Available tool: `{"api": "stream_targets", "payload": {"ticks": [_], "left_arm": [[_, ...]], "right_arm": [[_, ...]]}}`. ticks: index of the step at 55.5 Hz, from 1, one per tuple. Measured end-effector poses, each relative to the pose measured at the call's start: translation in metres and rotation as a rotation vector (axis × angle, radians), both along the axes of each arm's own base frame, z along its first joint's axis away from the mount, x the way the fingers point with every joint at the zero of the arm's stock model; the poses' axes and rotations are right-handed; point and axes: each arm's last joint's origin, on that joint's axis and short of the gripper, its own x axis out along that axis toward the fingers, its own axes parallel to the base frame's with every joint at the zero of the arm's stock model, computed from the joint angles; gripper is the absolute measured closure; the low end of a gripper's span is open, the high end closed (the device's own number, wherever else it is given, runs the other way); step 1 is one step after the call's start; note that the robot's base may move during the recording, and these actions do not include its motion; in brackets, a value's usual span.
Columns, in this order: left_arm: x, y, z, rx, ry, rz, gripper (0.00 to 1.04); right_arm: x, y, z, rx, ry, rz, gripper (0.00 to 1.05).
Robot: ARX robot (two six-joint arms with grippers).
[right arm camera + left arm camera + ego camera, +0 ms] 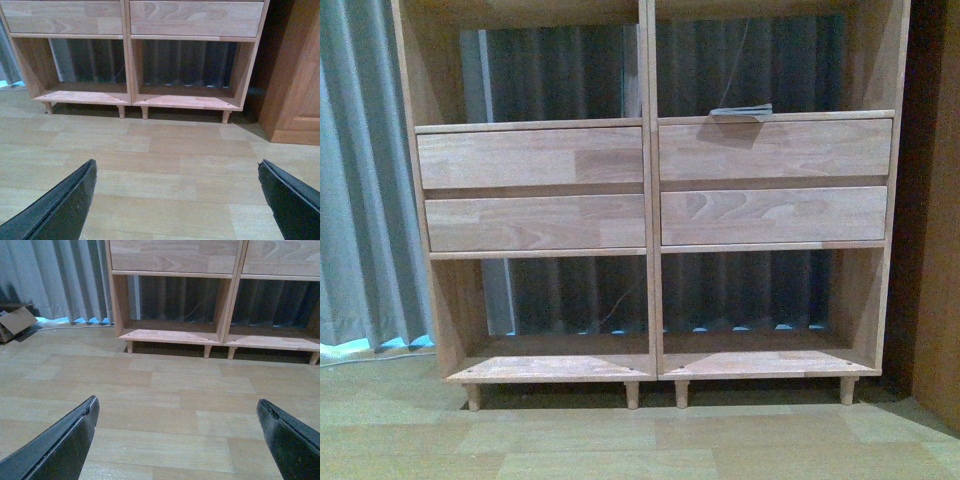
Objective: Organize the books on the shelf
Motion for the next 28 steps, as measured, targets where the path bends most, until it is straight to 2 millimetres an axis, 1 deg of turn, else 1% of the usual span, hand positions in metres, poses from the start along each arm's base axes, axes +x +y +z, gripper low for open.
{"api": "stream_targets", "payload": {"ticks": [28], "left_arm": [[0.0,0.0,0.0,0.0,0.0,0.0,0.07]], "right_arm": [[0.0,0.0,0.0,0.0,0.0,0.0,0.07]]}}
